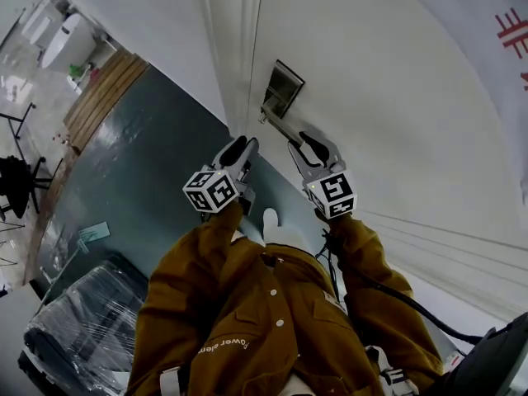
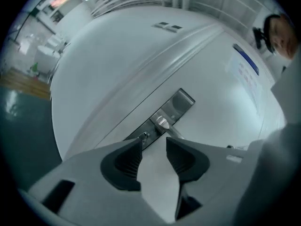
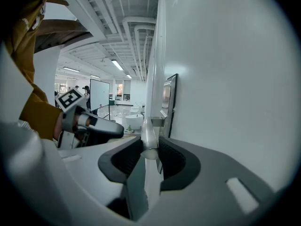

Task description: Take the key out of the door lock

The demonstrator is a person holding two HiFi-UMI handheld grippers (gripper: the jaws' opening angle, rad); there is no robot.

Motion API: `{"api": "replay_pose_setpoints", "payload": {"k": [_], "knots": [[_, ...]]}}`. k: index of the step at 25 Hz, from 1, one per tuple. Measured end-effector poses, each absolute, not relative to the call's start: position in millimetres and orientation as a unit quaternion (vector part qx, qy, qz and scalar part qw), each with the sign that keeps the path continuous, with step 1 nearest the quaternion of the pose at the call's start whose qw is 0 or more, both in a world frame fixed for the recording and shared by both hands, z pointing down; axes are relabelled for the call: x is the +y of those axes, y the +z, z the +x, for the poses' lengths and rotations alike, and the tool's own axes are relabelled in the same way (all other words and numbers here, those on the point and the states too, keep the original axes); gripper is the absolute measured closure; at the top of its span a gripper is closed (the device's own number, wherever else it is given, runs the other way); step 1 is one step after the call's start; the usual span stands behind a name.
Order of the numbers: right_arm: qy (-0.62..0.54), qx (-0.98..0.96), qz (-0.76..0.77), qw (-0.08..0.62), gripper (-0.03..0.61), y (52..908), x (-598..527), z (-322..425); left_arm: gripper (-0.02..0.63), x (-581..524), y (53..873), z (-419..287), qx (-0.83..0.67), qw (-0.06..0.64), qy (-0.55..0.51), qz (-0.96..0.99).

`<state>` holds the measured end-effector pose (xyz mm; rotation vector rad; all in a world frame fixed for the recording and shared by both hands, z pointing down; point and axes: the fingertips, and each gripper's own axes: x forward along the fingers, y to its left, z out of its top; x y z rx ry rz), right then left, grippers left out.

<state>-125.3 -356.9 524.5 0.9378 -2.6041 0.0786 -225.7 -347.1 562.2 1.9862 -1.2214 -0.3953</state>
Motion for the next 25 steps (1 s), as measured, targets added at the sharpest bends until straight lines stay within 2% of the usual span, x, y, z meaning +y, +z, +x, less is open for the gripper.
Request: {"api": "replay_pose_setpoints", "payload": {"k": [4, 9, 15, 17, 18, 25], "knots": [[0.028, -0.924, 0.335, 0.184, 0.451, 524, -358, -126, 0.422, -380, 585, -225, -0.448, 0.44, -0.214, 0.748], [0.028, -0.923, 0.333, 0.191, 0.453, 524, -358, -126, 0.411, -408, 593, -214, -0.343, 0.54, -0.349, 0.685], [0.029, -0.923, 0.332, 0.192, 0.453, 523, -358, -128, 0.47, -421, 592, -196, -0.288, 0.575, -0.378, 0.666], [0.03, -0.923, 0.333, 0.191, 0.452, 521, -358, -129, 0.56, -427, 600, -198, -0.304, 0.575, -0.368, 0.664], [0.03, -0.923, 0.334, 0.191, 0.451, 521, -358, -129, 0.584, -428, 602, -200, -0.309, 0.576, -0.364, 0.663], [0.029, -0.921, 0.335, 0.194, 0.451, 524, -359, -126, 0.589, -427, 591, -195, -0.29, 0.582, -0.369, 0.664]]}}
